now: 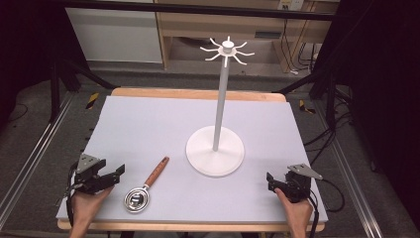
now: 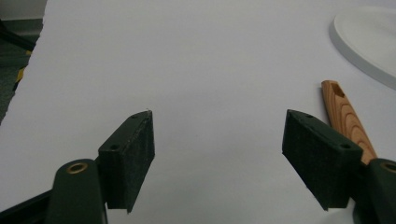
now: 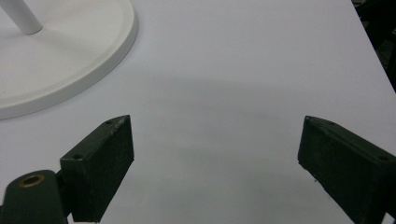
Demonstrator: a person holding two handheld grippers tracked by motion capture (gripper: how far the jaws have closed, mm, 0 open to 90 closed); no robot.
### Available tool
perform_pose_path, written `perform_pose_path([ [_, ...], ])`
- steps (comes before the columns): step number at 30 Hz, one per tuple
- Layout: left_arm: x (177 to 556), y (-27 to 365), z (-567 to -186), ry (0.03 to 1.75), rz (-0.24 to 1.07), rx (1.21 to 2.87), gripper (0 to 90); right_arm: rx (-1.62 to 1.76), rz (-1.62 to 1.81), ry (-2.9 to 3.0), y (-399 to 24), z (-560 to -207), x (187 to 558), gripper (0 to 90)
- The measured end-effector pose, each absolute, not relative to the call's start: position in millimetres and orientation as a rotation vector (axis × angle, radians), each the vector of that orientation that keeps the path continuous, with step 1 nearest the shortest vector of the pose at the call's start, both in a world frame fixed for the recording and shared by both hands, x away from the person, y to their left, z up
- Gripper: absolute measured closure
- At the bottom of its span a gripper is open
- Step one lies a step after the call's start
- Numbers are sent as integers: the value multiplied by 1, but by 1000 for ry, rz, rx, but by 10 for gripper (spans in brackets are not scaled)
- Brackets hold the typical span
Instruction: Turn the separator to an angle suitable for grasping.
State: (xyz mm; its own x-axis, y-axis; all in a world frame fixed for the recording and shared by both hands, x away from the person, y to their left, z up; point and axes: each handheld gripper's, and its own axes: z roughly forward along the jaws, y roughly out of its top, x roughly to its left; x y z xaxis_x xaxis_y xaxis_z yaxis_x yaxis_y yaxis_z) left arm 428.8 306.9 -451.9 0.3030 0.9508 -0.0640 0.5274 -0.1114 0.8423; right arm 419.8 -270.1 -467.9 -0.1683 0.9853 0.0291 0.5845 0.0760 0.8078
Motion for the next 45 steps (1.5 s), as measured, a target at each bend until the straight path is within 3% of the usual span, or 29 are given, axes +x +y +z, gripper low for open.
perform_pose_path([
  [29,435,256,-423,1190,571,1946,236,1565,946,1837,-274,-469,419,100],
  [45,444,228,-427,1137,517,2112,271,1542,949,1869,-271,-471,419,91],
])
